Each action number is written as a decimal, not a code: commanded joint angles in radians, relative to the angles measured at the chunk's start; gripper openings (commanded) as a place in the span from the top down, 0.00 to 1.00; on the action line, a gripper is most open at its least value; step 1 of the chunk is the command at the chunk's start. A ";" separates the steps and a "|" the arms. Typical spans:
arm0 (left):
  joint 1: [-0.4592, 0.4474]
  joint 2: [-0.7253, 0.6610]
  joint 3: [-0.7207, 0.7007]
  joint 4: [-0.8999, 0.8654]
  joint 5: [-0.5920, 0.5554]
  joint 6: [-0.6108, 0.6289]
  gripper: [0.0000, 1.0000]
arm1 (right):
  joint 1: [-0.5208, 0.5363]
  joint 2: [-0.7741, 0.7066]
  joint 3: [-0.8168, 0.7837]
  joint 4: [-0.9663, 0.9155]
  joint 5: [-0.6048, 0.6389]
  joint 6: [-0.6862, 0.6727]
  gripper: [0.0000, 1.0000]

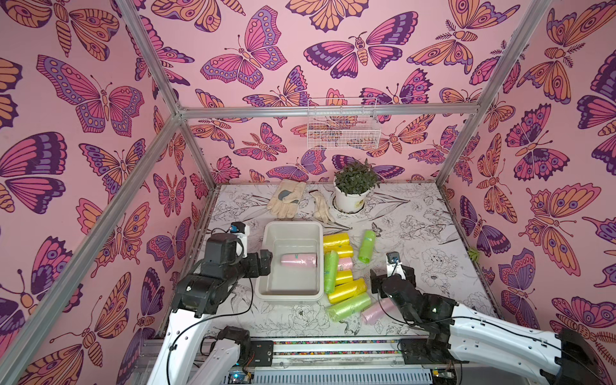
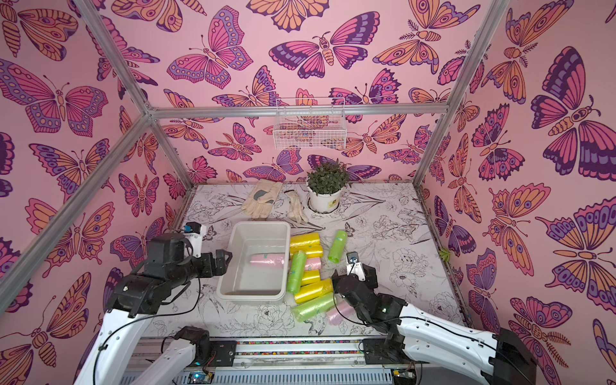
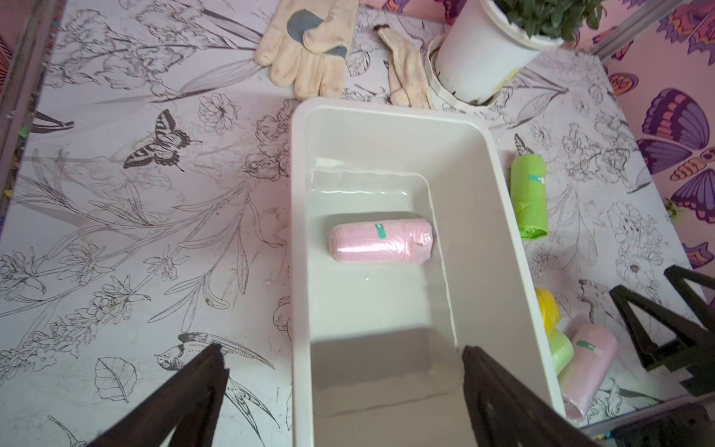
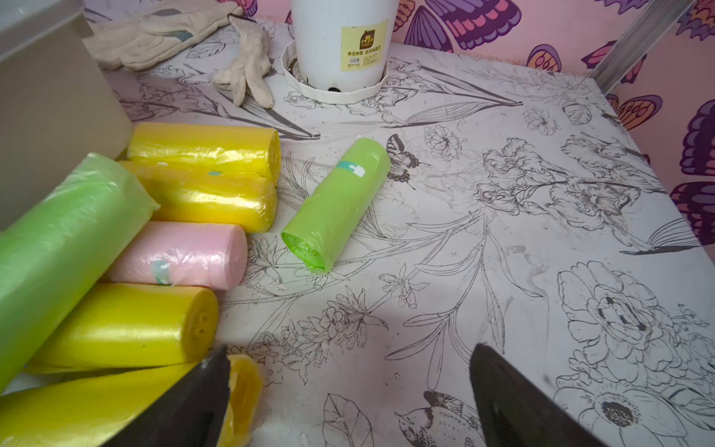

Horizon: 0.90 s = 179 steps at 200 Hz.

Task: Put the roll of trash bags into the storage box
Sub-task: Pick up the roll of trash bags from the center of the board.

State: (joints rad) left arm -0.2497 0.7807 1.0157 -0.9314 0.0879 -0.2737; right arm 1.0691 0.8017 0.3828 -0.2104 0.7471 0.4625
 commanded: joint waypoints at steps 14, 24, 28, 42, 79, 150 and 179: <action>-0.223 0.080 0.115 -0.098 -0.136 -0.174 0.04 | -0.005 -0.076 -0.035 0.058 0.078 0.050 0.01; -0.301 0.115 0.164 -0.123 -0.191 -0.204 0.04 | -0.007 -0.113 -0.062 0.078 0.118 0.069 0.01; -0.343 0.130 0.188 -0.133 -0.210 -0.213 0.04 | -0.011 -0.130 -0.069 0.080 0.131 0.075 0.01; -0.453 0.192 0.264 -0.181 -0.272 -0.245 0.04 | -0.021 -0.191 -0.093 0.080 0.170 0.077 0.01; -0.681 0.417 0.472 -0.307 -0.379 -0.332 0.04 | -0.032 -0.315 -0.131 0.066 0.189 0.056 0.01; -0.925 0.724 0.711 -0.323 -0.461 -0.461 0.00 | -0.034 -0.277 -0.124 0.065 0.195 0.074 0.01; -0.938 0.800 0.727 -0.327 -0.434 -0.504 0.00 | -0.034 -0.277 -0.122 0.057 0.199 0.082 0.01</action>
State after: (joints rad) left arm -1.1854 1.5364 1.7252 -1.2125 -0.3187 -0.7120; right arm 1.0409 0.5285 0.2550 -0.1463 0.9176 0.5270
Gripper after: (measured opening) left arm 0.998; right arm 0.992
